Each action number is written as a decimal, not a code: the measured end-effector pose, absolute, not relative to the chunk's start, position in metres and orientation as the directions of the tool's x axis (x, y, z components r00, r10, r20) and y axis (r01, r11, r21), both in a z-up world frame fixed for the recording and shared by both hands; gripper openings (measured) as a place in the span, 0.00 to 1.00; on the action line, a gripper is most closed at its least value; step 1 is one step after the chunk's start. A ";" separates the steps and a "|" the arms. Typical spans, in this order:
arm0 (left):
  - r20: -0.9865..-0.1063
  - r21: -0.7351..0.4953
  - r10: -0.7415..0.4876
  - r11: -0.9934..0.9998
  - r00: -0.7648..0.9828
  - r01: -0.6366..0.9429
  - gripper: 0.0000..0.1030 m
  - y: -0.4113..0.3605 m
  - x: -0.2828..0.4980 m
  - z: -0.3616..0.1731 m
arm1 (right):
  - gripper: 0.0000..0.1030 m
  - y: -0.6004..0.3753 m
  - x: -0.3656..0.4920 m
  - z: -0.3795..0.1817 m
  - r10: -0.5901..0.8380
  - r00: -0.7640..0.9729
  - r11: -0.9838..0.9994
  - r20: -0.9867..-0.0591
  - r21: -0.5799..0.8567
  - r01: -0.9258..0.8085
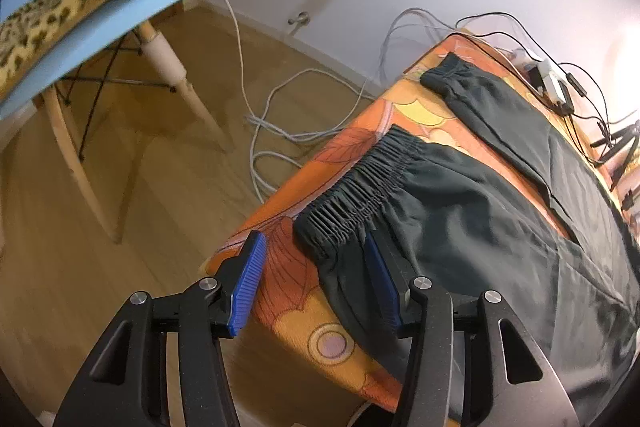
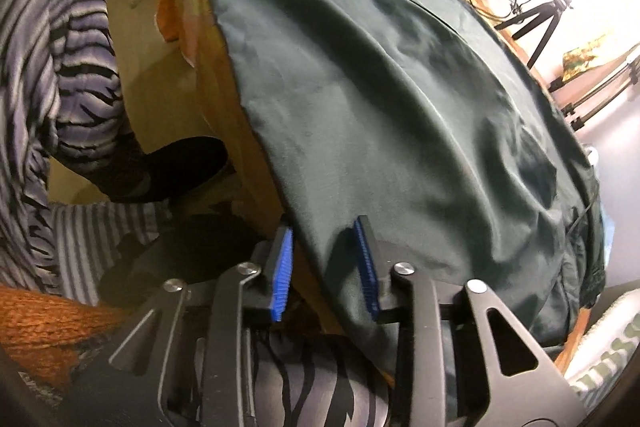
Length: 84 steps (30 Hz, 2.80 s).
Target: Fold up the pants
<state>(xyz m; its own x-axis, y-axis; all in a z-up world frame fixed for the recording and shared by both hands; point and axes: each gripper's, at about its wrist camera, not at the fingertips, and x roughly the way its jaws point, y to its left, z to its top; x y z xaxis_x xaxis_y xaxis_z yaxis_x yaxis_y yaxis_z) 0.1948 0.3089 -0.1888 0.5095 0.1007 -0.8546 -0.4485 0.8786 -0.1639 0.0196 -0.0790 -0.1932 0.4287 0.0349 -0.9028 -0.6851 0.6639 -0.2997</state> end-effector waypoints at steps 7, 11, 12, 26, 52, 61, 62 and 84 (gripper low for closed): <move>-0.858 -0.111 0.147 0.883 0.492 -0.456 0.49 0.302 0.202 -0.195 | 0.11 -0.085 0.023 -0.179 0.071 0.411 0.716 -0.909 -0.240 -0.655; -0.845 -0.104 0.164 0.882 0.508 -0.459 0.23 0.300 0.204 -0.194 | 0.09 -0.093 0.029 -0.168 0.077 0.431 0.748 -0.899 -0.234 -0.621; -0.841 -0.099 0.168 0.886 0.514 -0.453 0.18 0.298 0.205 -0.194 | 0.09 -0.095 0.031 -0.166 0.080 0.433 0.756 -0.898 -0.228 -0.613; -0.782 -0.194 0.166 0.851 0.600 -0.488 0.08 0.303 0.197 -0.157 | 0.05 -0.100 0.045 -0.118 0.048 0.590 0.760 -0.806 -0.353 -0.545; -0.784 -0.116 0.157 0.913 0.601 -0.391 0.08 0.240 0.410 -0.131 | 0.04 -0.141 0.309 -0.086 -0.248 0.797 0.695 -0.551 -0.675 -0.250; -0.823 -0.106 0.135 0.918 0.552 -0.382 0.14 0.234 0.465 -0.159 | 0.04 -0.155 0.388 -0.142 -0.323 0.747 0.667 -0.582 -0.700 -0.256; -0.826 -0.120 0.116 0.920 0.552 -0.373 0.21 0.234 0.467 -0.159 | 0.04 -0.156 0.393 -0.149 -0.335 0.737 0.661 -0.587 -0.704 -0.260; -0.831 -0.208 -0.010 0.933 0.556 -0.294 0.42 0.270 0.422 -0.197 | 0.62 -0.146 0.387 -0.163 -0.339 0.716 0.663 -0.610 -0.695 -0.278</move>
